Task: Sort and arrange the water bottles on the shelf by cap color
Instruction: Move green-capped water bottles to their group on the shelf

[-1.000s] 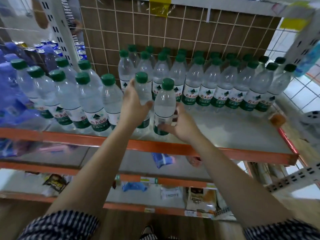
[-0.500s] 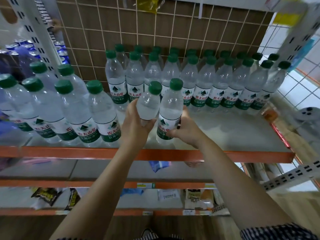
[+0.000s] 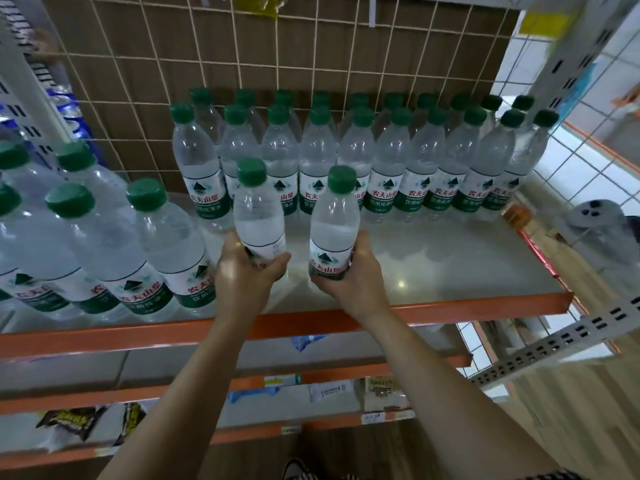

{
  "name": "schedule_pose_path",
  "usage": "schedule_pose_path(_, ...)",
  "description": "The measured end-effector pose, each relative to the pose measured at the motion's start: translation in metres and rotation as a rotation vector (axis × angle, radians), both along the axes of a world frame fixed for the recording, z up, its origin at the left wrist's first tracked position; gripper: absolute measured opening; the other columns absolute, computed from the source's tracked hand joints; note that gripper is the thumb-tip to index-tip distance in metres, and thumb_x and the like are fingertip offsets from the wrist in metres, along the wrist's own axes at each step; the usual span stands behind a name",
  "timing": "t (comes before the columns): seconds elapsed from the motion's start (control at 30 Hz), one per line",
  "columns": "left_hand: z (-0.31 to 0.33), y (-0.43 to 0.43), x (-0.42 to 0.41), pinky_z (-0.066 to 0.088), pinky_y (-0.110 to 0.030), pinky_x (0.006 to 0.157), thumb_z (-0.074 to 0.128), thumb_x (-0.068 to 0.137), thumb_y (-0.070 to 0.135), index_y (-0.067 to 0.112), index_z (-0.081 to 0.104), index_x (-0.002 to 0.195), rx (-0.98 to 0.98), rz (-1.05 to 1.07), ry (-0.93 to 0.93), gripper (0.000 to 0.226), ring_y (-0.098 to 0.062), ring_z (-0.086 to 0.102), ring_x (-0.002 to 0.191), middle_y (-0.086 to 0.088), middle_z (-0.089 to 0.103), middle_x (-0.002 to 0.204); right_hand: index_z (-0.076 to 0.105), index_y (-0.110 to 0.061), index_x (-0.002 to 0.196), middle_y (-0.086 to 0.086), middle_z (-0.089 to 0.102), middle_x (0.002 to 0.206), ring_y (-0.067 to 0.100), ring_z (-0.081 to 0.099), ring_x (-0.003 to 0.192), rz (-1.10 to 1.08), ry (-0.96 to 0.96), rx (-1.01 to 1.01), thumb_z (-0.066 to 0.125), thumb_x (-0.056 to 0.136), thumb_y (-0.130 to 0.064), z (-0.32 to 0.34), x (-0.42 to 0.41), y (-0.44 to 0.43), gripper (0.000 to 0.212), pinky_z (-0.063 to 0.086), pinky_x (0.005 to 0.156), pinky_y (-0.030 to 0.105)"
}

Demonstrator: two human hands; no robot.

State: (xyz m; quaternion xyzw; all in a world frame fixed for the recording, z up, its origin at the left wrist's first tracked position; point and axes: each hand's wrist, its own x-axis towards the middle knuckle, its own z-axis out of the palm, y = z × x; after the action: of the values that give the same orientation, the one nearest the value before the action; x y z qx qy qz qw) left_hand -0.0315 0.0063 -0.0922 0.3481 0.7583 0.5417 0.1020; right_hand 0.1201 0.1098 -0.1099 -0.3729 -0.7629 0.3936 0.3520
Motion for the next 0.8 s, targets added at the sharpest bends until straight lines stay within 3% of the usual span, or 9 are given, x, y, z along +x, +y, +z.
schedule_pose_path(0.07, 0.0, 0.009, 0.01, 0.057, -0.028, 0.072, 0.086, 0.072, 0.027, 0.015, 0.05, 0.124, -0.018, -0.04, 0.047, 0.064, -0.009, 0.067, 0.087, -0.001, 0.068, 0.107, 0.04, -0.028, 0.123, -0.013, 0.064, 0.111, -0.005, 0.061, 0.099, -0.01, -0.004, -0.018, 0.089, 0.065, -0.028, 0.005, 0.014, 0.015, 0.076, 0.051, 0.08, 0.014)
schedule_pose_path(0.13, 0.001, 0.022, 0.023, 0.057, -0.035, 0.072, 0.086, 0.071, 0.031, 0.016, 0.049, 0.122, -0.045, -0.074, 0.061, 0.065, -0.017, 0.067, 0.089, -0.002, 0.068, 0.107, 0.036, -0.037, 0.12, -0.024, 0.061, 0.105, -0.018, 0.057, 0.092, -0.023, -0.028, -0.015, 0.088, 0.066, -0.028, 0.008, 0.034, 0.034, 0.075, 0.044, 0.074, 0.002)
schedule_pose_path(0.27, 0.002, 0.054, 0.057, 0.056, -0.04, 0.078, 0.087, 0.068, 0.037, 0.016, 0.049, 0.125, -0.063, -0.168, 0.078, 0.072, -0.02, 0.064, 0.098, -0.004, 0.066, 0.116, 0.033, -0.036, 0.117, -0.017, 0.058, 0.105, 0.003, 0.058, 0.098, -0.104, -0.084, -0.011, 0.088, 0.067, -0.021, 0.011, 0.085, 0.078, 0.076, 0.046, 0.079, 0.02)
schedule_pose_path(0.37, 0.002, 0.08, 0.087, 0.056, -0.047, 0.08, 0.087, 0.067, 0.039, 0.018, 0.049, 0.122, -0.084, -0.208, 0.05, 0.07, -0.022, 0.063, 0.1, -0.003, 0.064, 0.115, 0.033, -0.032, 0.118, -0.018, 0.055, 0.104, 0.008, 0.057, 0.101, -0.171, -0.099, -0.024, 0.09, 0.062, -0.013, 0.01, 0.127, 0.117, 0.082, 0.04, 0.073, 0.007)
schedule_pose_path(0.47, 0.005, 0.105, 0.118, 0.055, -0.047, 0.081, 0.088, 0.066, 0.04, 0.019, 0.049, 0.122, -0.082, -0.212, 0.046, 0.071, -0.022, 0.062, 0.101, -0.002, 0.064, 0.116, 0.041, -0.021, 0.121, -0.01, 0.062, 0.108, -0.001, 0.061, 0.095, -0.184, -0.105, -0.029, 0.089, 0.06, -0.011, 0.015, 0.167, 0.154, 0.079, 0.049, 0.072, 0.008)
schedule_pose_path(0.53, 0.007, 0.121, 0.138, 0.054, -0.047, 0.081, 0.089, 0.065, 0.039, 0.018, 0.05, 0.121, -0.076, -0.204, 0.044, 0.071, -0.023, 0.062, 0.101, -0.002, 0.065, 0.116, 0.045, -0.041, 0.124, -0.011, 0.067, 0.101, -0.011, 0.062, 0.087, -0.174, -0.126, 0.027, 0.087, 0.059, -0.015, 0.018, 0.19, 0.176, 0.082, 0.051, 0.064, 0.008)
schedule_pose_path(0.6, 0.008, 0.136, 0.155, 0.054, -0.047, 0.081, 0.089, 0.065, 0.04, 0.016, 0.05, 0.121, -0.089, -0.198, 0.04, 0.072, -0.025, 0.062, 0.101, -0.004, 0.065, 0.116, 0.035, -0.056, 0.119, -0.019, 0.064, 0.101, -0.005, 0.064, 0.09, -0.189, -0.136, 0.003, 0.087, 0.06, -0.021, 0.019, 0.208, 0.193, 0.087, 0.058, 0.071, 0.025)
schedule_pose_path(0.7, 0.009, 0.155, 0.178, 0.053, -0.048, 0.081, 0.089, 0.065, 0.038, 0.015, 0.051, 0.12, -0.097, -0.174, 0.015, 0.071, -0.027, 0.062, 0.102, -0.005, 0.065, 0.116, 0.035, -0.018, 0.135, -0.001, 0.063, 0.116, 0.016, 0.063, 0.108, -0.181, -0.118, -0.045, 0.087, 0.064, -0.021, 0.019, 0.226, 0.22, 0.088, 0.054, 0.09, 0.045)
schedule_pose_path(0.8, 0.008, 0.17, 0.197, 0.054, -0.048, 0.082, 0.09, 0.065, 0.036, 0.017, 0.05, 0.124, -0.089, -0.171, 0.008, 0.074, -0.026, 0.062, 0.104, -0.004, 0.064, 0.12, 0.05, -0.015, 0.128, 0.003, 0.068, 0.113, 0.015, 0.065, 0.106, -0.134, -0.017, 0.0, 0.085, 0.068, -0.009, 0.026, 0.233, 0.236, 0.07, 0.056, 0.087, 0.043)
